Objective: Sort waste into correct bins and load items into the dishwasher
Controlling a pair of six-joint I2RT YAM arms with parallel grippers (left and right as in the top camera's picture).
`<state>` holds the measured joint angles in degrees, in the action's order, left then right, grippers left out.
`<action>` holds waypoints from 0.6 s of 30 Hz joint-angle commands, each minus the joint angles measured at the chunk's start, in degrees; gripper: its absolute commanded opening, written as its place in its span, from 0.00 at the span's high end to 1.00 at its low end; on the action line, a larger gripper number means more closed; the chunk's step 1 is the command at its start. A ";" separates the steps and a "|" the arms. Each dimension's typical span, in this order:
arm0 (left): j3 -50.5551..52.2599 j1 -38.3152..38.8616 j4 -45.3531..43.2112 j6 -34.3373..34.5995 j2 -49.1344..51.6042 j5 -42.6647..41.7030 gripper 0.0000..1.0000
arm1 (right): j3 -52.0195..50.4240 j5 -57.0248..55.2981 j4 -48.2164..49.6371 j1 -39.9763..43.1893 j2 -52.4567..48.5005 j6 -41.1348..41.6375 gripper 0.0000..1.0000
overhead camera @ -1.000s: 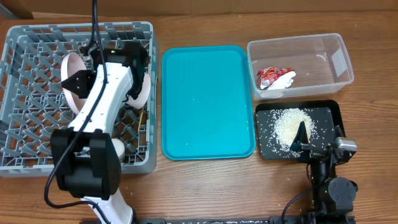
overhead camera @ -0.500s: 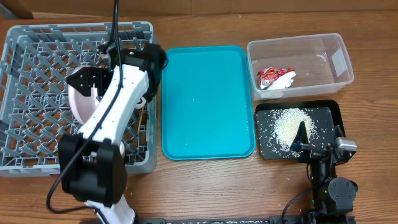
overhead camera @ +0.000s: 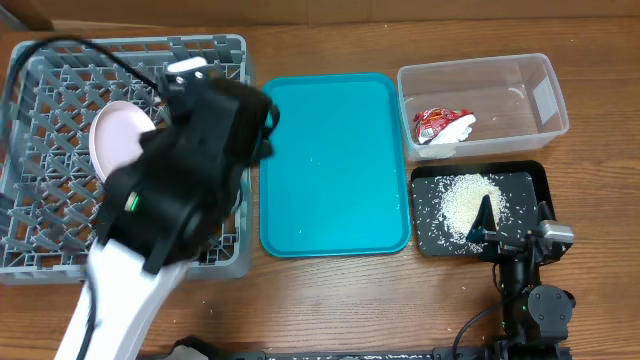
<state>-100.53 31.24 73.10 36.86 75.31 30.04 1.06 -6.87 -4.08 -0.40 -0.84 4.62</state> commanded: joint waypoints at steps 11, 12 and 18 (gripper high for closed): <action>-0.90 4.72 1.46 -3.04 -9.33 -4.52 0.00 | -0.61 -0.55 0.33 0.15 0.68 -0.17 0.00; -0.90 4.72 1.42 -3.15 -10.14 -3.45 0.00 | -0.61 -0.55 0.33 0.15 0.68 -0.15 0.00; 2.58 2.89 -8.26 -19.06 -16.35 -2.40 0.00 | -0.61 -0.55 0.33 0.15 0.68 -0.17 0.00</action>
<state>-100.16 35.59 69.14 29.06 62.46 26.26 1.06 -6.85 -4.08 -0.40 -0.84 4.62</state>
